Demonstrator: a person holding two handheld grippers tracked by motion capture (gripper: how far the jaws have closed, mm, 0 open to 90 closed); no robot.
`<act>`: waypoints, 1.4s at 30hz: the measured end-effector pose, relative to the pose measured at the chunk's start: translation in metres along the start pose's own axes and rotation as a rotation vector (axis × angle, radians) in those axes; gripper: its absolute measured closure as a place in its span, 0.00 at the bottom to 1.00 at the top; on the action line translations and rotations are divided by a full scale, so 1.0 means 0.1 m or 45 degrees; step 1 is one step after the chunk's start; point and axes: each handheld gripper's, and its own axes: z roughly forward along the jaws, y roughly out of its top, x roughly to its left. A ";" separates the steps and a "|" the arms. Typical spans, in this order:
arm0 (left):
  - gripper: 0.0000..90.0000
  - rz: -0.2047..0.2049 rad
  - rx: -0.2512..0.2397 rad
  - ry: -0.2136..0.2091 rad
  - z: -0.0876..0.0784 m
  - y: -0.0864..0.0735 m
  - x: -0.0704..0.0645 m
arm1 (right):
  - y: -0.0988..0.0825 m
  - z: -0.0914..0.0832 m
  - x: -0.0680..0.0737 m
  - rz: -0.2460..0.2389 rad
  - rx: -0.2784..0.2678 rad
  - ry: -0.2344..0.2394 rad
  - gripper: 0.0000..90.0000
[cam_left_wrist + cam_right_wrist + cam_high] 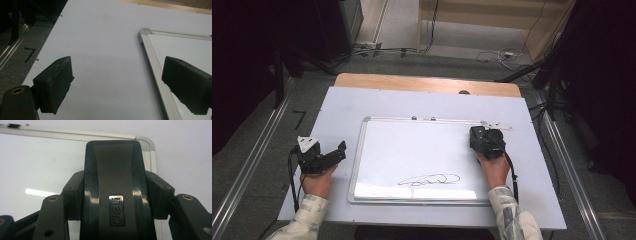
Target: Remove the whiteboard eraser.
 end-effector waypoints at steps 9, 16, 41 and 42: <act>0.11 0.002 -0.003 -0.001 0.00 0.00 -0.01 | -0.09 -0.25 0.02 -0.025 -0.035 0.063 0.43; 0.12 0.002 -0.005 -0.001 0.01 0.01 -0.02 | -0.14 -0.35 0.00 -0.023 -0.052 0.076 0.43; 0.11 0.001 -0.007 0.006 -0.02 0.00 -0.01 | -0.26 -0.54 0.03 -0.067 -0.078 0.107 0.43; 0.11 0.001 -0.007 0.006 -0.02 0.00 -0.01 | -0.26 -0.55 0.03 -0.064 -0.076 0.109 0.43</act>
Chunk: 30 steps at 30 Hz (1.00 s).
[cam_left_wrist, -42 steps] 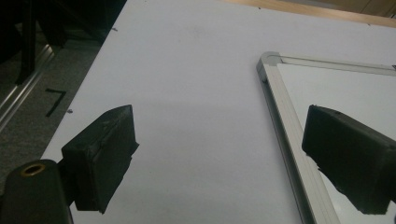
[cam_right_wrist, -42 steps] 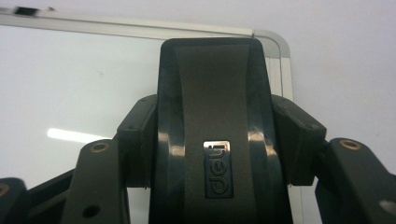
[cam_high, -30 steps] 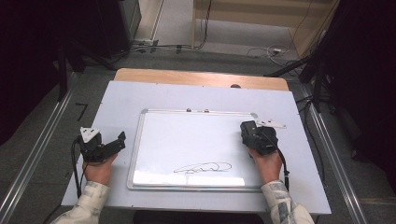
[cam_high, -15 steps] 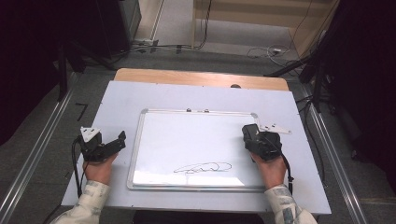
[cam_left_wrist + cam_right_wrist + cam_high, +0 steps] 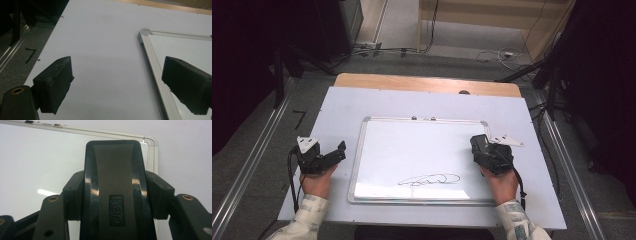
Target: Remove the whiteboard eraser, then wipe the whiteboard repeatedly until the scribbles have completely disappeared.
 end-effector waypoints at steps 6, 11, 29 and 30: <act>0.11 -0.003 -0.003 -0.003 0.00 0.00 0.00 | -0.03 -0.03 0.06 -0.025 -0.011 0.005 0.43; 0.11 0.002 0.000 -0.006 0.00 0.00 0.00 | -0.06 -0.02 0.10 -0.038 -0.006 0.009 0.43; 0.12 0.006 -0.003 -0.013 -0.01 0.00 -0.01 | -0.21 0.03 0.43 -0.125 0.024 0.070 0.43; 0.11 0.007 -0.006 -0.011 -0.02 0.00 -0.01 | -0.22 0.03 0.45 -0.128 0.027 0.070 0.43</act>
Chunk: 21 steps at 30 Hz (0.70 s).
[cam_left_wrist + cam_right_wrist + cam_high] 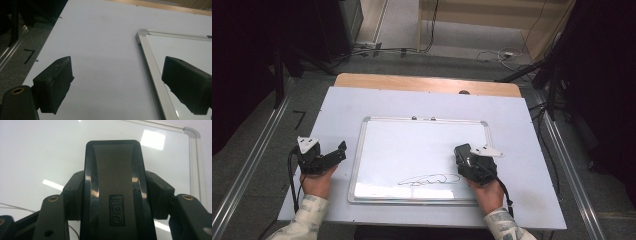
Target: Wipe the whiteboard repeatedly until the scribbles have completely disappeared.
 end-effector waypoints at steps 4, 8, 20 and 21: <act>0.12 -0.005 0.000 -0.001 0.00 0.00 0.00 | -0.03 0.01 0.05 -0.010 0.009 0.003 0.43; 0.12 -0.003 0.001 0.000 -0.01 0.00 0.01 | -0.06 0.03 0.08 -0.020 0.022 0.003 0.43; 0.11 -0.004 -0.002 0.002 -0.01 0.00 0.01 | -0.12 0.06 0.09 -0.029 0.057 -0.014 0.43; 0.11 -0.003 -0.003 0.001 -0.01 0.00 0.01 | -0.13 0.07 0.10 -0.030 0.065 -0.017 0.43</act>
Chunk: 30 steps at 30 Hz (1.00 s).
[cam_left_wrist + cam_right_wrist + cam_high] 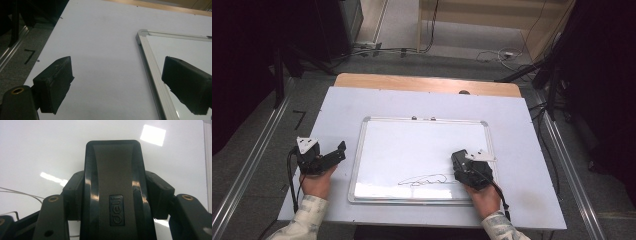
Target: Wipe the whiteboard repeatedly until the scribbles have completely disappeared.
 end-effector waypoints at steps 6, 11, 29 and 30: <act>0.11 0.000 0.000 -0.001 0.00 0.00 0.00 | 0.00 0.00 0.00 0.009 0.011 0.003 0.43; 0.11 0.000 -0.003 -0.004 0.00 0.00 0.00 | 0.00 0.01 -0.01 0.017 0.015 0.010 0.43; 0.11 0.002 -0.003 -0.007 0.00 0.00 -0.01 | 0.01 0.00 0.00 0.017 0.022 0.030 0.43; 0.11 0.002 -0.003 -0.007 0.00 0.00 -0.01 | 0.01 0.01 0.00 0.016 0.022 0.032 0.43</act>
